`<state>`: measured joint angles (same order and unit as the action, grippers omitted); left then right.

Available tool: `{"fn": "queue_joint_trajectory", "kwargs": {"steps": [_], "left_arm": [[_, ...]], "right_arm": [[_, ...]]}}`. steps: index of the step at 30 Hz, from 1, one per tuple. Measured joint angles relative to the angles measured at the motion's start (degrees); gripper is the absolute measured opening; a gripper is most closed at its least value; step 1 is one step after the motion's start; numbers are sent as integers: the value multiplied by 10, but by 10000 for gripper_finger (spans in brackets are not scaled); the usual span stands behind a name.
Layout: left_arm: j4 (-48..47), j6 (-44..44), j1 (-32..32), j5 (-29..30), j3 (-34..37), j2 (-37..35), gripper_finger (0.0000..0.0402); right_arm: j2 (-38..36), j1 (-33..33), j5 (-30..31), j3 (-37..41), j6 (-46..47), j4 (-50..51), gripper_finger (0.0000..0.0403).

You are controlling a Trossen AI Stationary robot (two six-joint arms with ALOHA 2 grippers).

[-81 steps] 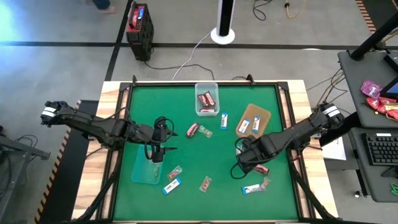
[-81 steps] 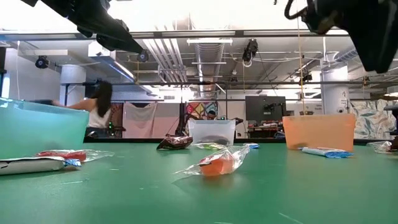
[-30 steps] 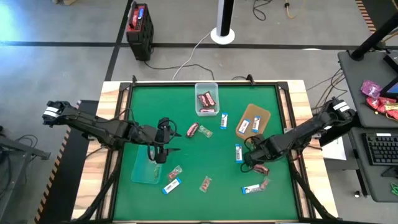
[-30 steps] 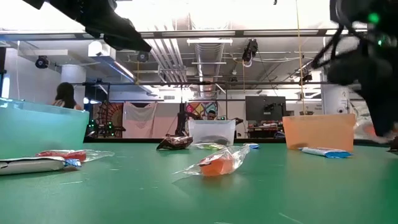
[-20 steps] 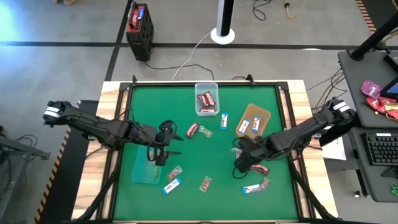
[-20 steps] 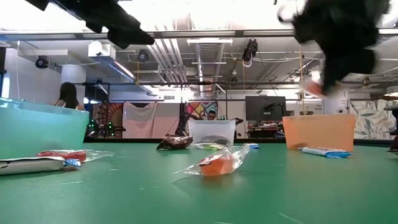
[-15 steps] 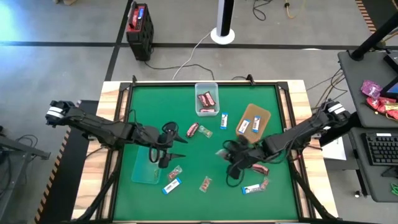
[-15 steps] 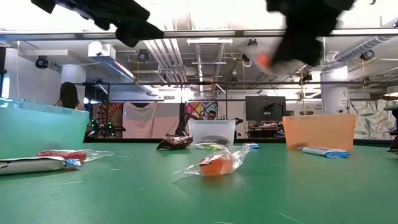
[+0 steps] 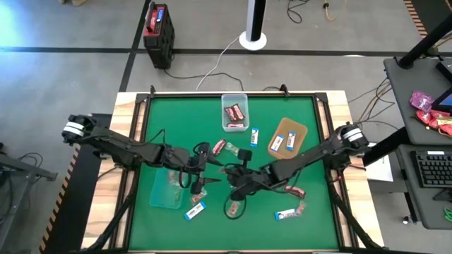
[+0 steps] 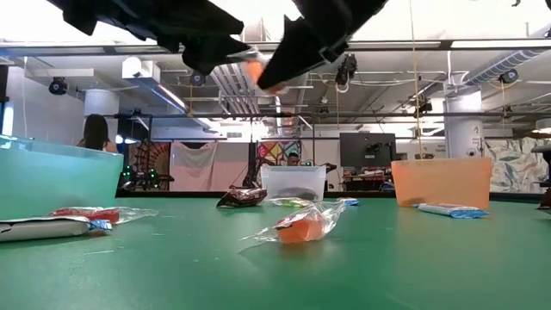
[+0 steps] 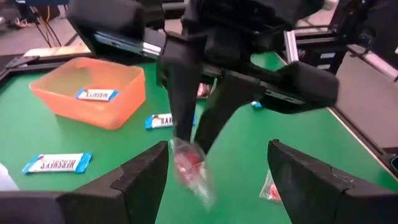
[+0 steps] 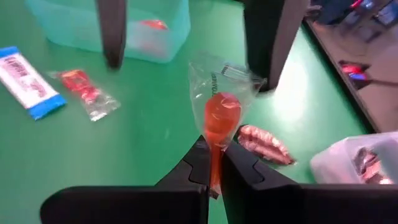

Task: Sort candy by brand, put in halloween buckets
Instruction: Put the orange gummy candy into the blue bin

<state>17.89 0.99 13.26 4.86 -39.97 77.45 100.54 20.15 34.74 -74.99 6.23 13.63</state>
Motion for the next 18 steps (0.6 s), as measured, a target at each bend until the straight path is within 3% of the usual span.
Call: {"fn": "queue_joint_trajectory", "kwargs": {"steps": [4, 9, 14, 18], "left_arm": [[0, 6, 0, 8, 0, 0, 246], [-22, 11, 0, 30, 0, -6, 204], [-53, 8, 0, 31, 0, -6, 130], [-48, -3, 0, 32, 0, -7, 47]], "right_arm": [[19, -2, 3, -23, -28, -4, 12], [21, -2, 7, -26, -33, -7, 12], [20, -2, 15, -26, -41, -20, 12], [20, -2, 14, -26, -44, -24, 12]]}}
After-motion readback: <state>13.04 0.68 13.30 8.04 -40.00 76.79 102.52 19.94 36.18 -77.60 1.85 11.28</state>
